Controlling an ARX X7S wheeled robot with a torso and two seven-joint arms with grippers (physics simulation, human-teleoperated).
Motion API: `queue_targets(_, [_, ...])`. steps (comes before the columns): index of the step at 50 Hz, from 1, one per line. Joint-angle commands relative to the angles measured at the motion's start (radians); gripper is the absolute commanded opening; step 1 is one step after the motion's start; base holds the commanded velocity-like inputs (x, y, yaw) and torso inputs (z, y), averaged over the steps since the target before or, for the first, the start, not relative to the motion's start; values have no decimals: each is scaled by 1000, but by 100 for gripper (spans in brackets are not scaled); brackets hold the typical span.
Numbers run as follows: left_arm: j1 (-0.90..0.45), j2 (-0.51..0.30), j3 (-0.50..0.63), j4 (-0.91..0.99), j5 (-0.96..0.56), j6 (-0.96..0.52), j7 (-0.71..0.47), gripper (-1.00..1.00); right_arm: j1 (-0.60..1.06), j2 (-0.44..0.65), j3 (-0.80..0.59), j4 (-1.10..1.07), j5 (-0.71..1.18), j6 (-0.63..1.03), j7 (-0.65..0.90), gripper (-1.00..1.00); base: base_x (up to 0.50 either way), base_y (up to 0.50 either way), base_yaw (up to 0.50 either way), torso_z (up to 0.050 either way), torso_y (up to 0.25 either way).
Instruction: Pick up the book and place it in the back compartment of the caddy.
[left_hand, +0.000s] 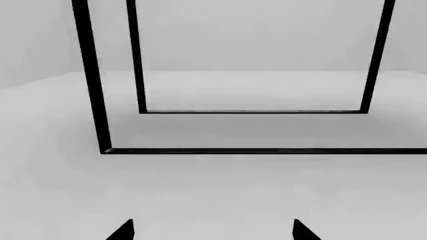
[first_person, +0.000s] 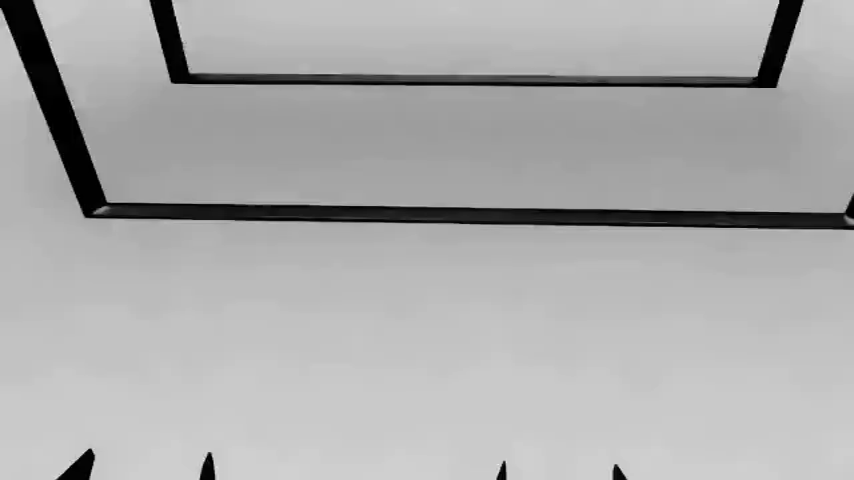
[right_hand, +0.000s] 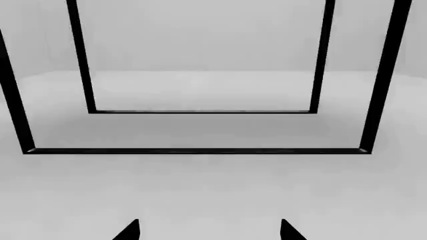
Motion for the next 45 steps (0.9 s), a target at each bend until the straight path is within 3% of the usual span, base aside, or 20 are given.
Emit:
queue_targets(1, [-12,-151,199,14,-168,0,-199,100,0,9,-13,0,9,0,13,100,0,0,0,0,0])
queue_targets(6, [-14,-171,203,2,-164,25,-202,100,13,27,-33,73,8,-81,35,100,0,0,0,0,0])
queue_targets(20, [7,-193,227,11,-127,81,-207,100,-4,59,-70,10,69,-16,58,100,0,0,0,0,0])
queue_targets(22, [25,-197,222,34,-109,158,-216,100,-2,70,-75,0,87,-13,42,100,0,0,0,0,0])
queue_targets(27, [-2,-221,231,97,-107,68,-211,100,-7,83,-62,-46,111,13,53,100,0,0,0,50,0])
queue_targets(33, [-53,-236,229,194,-110,-27,-216,100,8,114,-69,-205,121,155,69,100,0,0,0,50,0])
queue_targets(45, [-225,-272,198,293,-115,-184,-220,100,202,192,-20,-469,183,477,90,100,0,0,0,50,0])
